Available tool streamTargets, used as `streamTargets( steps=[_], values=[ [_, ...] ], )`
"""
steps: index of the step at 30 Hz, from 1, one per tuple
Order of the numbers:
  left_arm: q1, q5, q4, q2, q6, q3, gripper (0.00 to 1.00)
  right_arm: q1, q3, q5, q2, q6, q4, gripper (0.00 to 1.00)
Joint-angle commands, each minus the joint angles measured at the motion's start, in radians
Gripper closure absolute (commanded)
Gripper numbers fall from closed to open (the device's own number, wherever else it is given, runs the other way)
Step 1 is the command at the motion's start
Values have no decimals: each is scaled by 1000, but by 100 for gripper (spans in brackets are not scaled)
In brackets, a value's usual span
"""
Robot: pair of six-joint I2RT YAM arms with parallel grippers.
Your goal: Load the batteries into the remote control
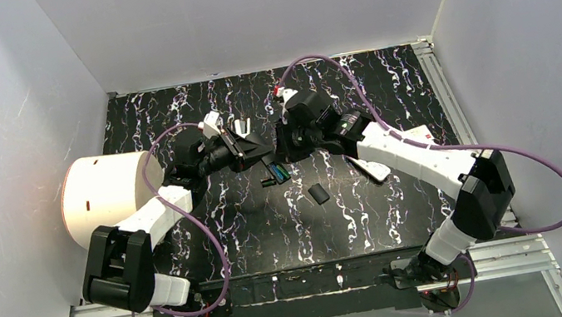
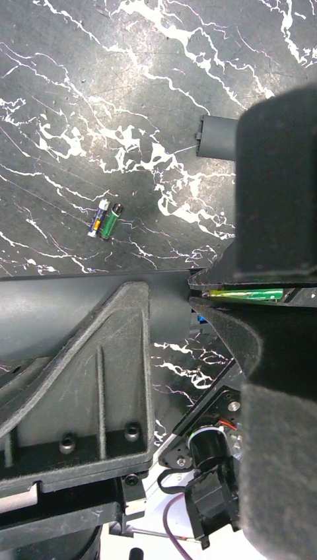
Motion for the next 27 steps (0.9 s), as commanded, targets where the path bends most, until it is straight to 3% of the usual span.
streamTargets(
  steps=[1,8,10,13,17,23,25,27],
  values=[
    [-15,80,87,-49,-77,26,100,9,31,8,35,15,15,83],
    [-9,56,87,-19,-92,36,100,10,39,6,-30,32,5,79],
    [-8,53,88,-10,-98,39,100,9,28,11,-66,48,31,72],
    [-7,48,87,-8,-109,45,100,5,-17,31,-134,130,93,54],
    [-7,42,87,-17,-146,58,100,4,-166,16,-247,294,329,35],
    [-4,11,88,-45,-247,92,100,5,-419,138,-451,488,666,9],
    [-2,-1,119,-53,-300,98,100,8,-538,155,-514,577,853,5],
    [0,-11,170,-55,-360,96,100,9,-611,180,-546,628,926,4]
  ],
)
